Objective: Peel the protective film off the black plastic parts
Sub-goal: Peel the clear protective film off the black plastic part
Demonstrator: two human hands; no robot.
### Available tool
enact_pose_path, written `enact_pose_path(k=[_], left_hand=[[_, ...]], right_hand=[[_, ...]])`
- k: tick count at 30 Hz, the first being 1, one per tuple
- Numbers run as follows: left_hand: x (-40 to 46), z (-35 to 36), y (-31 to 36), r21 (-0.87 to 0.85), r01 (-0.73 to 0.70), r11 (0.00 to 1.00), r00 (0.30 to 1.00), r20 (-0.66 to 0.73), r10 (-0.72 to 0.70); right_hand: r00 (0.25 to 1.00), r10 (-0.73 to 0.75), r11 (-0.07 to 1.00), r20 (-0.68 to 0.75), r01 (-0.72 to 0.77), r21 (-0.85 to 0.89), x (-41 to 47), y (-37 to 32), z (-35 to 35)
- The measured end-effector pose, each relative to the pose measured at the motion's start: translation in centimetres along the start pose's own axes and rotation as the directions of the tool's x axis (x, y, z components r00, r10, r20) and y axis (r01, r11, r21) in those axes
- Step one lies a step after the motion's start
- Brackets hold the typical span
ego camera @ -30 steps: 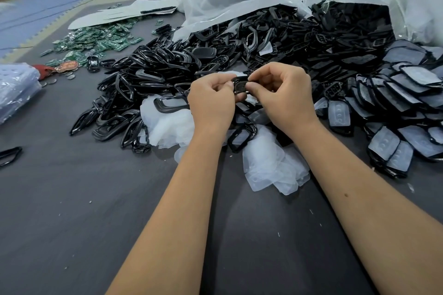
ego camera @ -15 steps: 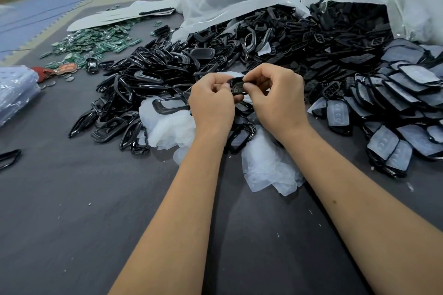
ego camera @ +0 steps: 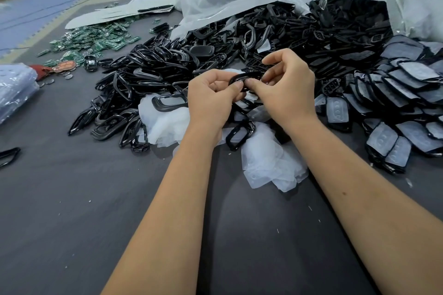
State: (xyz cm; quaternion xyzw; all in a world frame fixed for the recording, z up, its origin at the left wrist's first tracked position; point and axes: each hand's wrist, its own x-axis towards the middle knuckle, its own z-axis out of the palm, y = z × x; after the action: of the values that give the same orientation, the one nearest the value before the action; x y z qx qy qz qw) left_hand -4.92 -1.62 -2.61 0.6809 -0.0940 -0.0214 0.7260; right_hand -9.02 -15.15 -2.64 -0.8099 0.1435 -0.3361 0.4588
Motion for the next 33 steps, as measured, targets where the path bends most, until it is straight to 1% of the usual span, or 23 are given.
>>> enact_pose_path(k=[1,2,4,5,7,12,16,19,23,27,30,33], left_hand=[[-0.03,-0.02,0.16,-0.047,0.02,0.999,1.0,0.012,-0.019],[-0.02,-0.04,0.27,-0.09,0.041,0.995,0.999,0.02,-0.039],[0.05,-0.11,0.29,-0.139,0.072,0.988,0.997,0.037,-0.067],[0.05,-0.13,0.26,-0.147,0.081,0.986,0.996,0.046,-0.075],[0.06,-0.22,0.15,-0.143,0.084,0.986,0.995,0.071,-0.074],[0.1,-0.1,-0.2,-0.046,0.031,0.998,0.987,0.158,-0.024],[0.34,-0.2,-0.35,-0.057,0.007,0.998,0.994,0.113,-0.001],[0.38,-0.28,-0.51,-0.05,-0.015,0.999,0.992,0.124,0.021],[0.2,-0.2,-0.36,-0.064,-0.014,0.998,0.992,0.121,0.021],[0.08,-0.27,-0.2,-0.129,0.018,0.992,0.993,0.121,-0.002],[-0.11,-0.37,-0.01,-0.22,0.06,0.974,0.992,0.124,-0.034],[-0.12,-0.42,0.19,-0.264,0.111,0.958,0.99,0.113,-0.083]], right_hand=[[0.999,0.027,0.999,0.046,-0.028,0.02,0.19,0.12,-0.24],[0.991,0.057,0.995,0.118,-0.067,0.078,0.33,0.21,-0.42],[0.962,0.094,0.956,0.256,-0.159,0.247,0.43,0.41,-0.55],[0.953,0.095,0.935,0.287,-0.184,0.304,0.42,0.52,-0.59],[0.949,0.096,0.915,0.3,-0.203,0.349,0.38,0.66,-0.57],[0.934,0.145,0.89,0.326,-0.267,0.369,0.57,0.84,-0.83],[0.914,0.181,0.869,0.363,-0.321,0.377,0.76,0.84,-0.82],[0.907,0.205,0.844,0.368,-0.354,0.403,0.68,0.84,-0.72],[0.916,0.163,0.841,0.366,-0.323,0.434,0.65,0.67,-0.74],[0.921,0.15,0.822,0.361,-0.319,0.472,0.72,0.3,-0.92],[0.905,0.167,0.805,0.392,-0.355,0.476,0.72,0.27,-1.03],[0.889,0.204,0.791,0.409,-0.396,0.466,0.65,0.35,-0.91]])
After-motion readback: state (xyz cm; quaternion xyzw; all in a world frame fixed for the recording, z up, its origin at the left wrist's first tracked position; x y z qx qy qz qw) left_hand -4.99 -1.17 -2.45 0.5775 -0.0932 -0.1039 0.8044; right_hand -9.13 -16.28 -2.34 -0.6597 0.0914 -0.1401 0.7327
